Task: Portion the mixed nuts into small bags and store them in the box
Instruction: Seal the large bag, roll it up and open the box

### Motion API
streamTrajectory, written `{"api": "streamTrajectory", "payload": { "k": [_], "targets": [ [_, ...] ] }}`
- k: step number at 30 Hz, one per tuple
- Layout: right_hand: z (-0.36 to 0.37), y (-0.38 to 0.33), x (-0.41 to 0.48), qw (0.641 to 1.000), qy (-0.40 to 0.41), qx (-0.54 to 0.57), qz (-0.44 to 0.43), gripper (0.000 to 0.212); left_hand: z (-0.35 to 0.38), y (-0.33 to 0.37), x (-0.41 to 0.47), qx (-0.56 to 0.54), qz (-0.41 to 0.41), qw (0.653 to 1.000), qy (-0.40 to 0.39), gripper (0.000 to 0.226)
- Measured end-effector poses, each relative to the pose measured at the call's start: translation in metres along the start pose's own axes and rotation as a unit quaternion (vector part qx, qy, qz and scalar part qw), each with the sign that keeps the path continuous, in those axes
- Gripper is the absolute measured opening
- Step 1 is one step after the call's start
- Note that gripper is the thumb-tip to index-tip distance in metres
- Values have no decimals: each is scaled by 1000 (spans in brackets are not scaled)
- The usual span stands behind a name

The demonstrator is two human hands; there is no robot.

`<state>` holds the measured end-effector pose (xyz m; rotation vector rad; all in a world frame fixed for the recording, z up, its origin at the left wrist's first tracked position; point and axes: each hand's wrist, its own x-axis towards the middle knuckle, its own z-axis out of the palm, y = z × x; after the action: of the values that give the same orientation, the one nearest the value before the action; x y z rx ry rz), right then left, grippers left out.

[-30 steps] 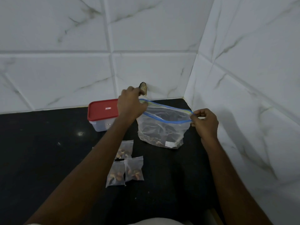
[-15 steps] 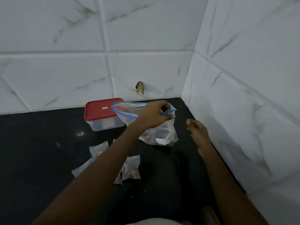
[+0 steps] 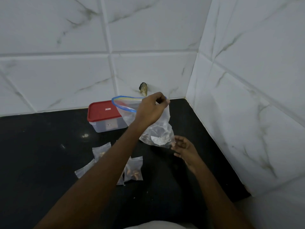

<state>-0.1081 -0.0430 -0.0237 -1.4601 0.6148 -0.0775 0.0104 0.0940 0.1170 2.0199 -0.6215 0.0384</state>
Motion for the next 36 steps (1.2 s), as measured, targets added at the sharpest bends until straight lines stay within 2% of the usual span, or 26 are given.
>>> {"api": "streamTrajectory", "payload": {
  "k": [3,6,9,12,16,19,20,22,25,27,30,33,36],
  "targets": [
    [8,5,0,998,60,2,-2,27,-2,1,2,-65,-36,997,0,19],
    [16,5,2,992,123,-5,-8,15,-2,4,1,-85,-48,995,5,19],
    [17,8,4,977,188,-86,-53,8,-2,5,1,-75,-44,996,12,20],
    [10,16,6,954,227,-186,-54,19,-10,6,7,-82,-43,995,47,21],
    [3,23,10,939,204,-278,-6,24,-10,2,11,-2,-17,999,35,24],
    [1,22,11,952,182,-245,-5,16,-8,0,11,37,7,999,21,26],
    [0,19,10,959,175,-221,-22,18,-8,1,12,46,17,999,17,26],
    [0,6,6,969,165,-165,-76,41,-9,4,15,51,31,998,8,28],
    [10,-35,0,964,150,-122,-183,64,-5,10,17,48,51,997,-39,25],
    [16,-62,-2,953,129,-128,-241,56,0,13,16,29,75,992,-94,21],
    [18,-86,-3,940,138,-139,-280,20,-7,7,13,55,109,979,-161,29],
    [5,-81,4,932,178,-109,-296,10,-31,-12,17,182,121,963,-158,36],
    [-9,-76,8,939,177,-79,-285,7,-53,-35,24,330,96,930,-135,34]
  ]
}}
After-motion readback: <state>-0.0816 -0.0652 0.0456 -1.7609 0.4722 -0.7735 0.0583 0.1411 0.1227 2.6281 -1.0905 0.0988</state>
